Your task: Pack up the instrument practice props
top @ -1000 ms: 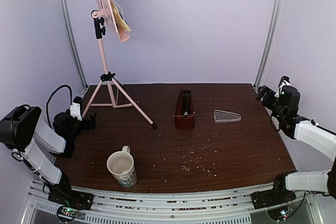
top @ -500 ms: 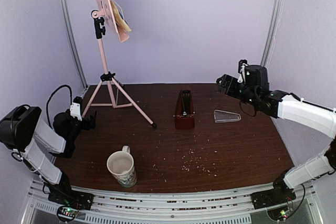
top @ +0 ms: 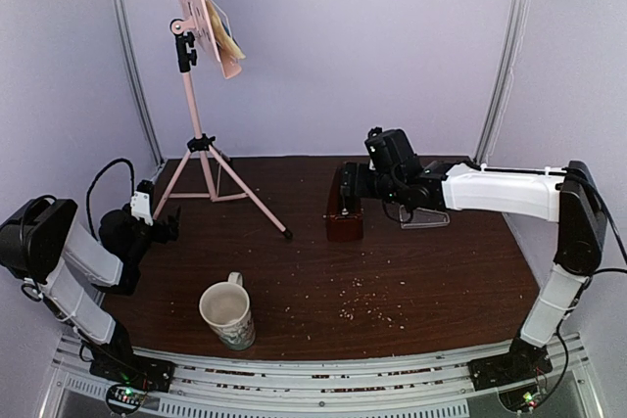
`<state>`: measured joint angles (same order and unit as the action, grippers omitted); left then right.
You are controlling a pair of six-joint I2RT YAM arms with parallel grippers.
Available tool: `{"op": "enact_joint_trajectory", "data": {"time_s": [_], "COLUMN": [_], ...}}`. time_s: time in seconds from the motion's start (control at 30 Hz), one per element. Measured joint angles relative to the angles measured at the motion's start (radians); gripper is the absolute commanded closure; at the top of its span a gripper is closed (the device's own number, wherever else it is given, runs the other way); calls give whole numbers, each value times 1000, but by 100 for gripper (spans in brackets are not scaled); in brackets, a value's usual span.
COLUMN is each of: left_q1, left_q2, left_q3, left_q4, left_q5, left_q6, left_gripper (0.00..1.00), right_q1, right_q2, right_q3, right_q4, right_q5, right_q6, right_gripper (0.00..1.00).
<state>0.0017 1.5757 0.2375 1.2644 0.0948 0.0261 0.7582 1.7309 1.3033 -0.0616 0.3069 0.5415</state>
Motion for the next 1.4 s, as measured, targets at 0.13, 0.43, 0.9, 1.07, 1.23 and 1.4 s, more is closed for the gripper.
{"op": "enact_joint_trajectory", "data": {"time_s": [0.13,0.43,0.9,1.07,1.23,1.4], "left_q1": [0,0,0,0,0,0], "left_q2": [0,0,-4,-60,-154,-220], "left_q3": [0,0,0,-6,-19,-12], "left_q4": [0,0,-3,-8,-26,-129], "left_q5": [0,0,-29,-72,-84,-111], "left_q6": [2,2,-1,-18,-26,-55], "left_gripper": [2,2,2,2,2,2], "right_q1": [3,23,40,53,80,128], "right_q2": [53,206,243,227,134,-3], "right_q3": [68,185,196,167,59,-62], "right_q4": [5,-35,-35,-13,-19,-71], "right_q5": [3,44,134,158,179,211], "right_q6": [-18,-63,-117,-124,-122,-101], "right_gripper": [0,10,41,45,46,47]}}
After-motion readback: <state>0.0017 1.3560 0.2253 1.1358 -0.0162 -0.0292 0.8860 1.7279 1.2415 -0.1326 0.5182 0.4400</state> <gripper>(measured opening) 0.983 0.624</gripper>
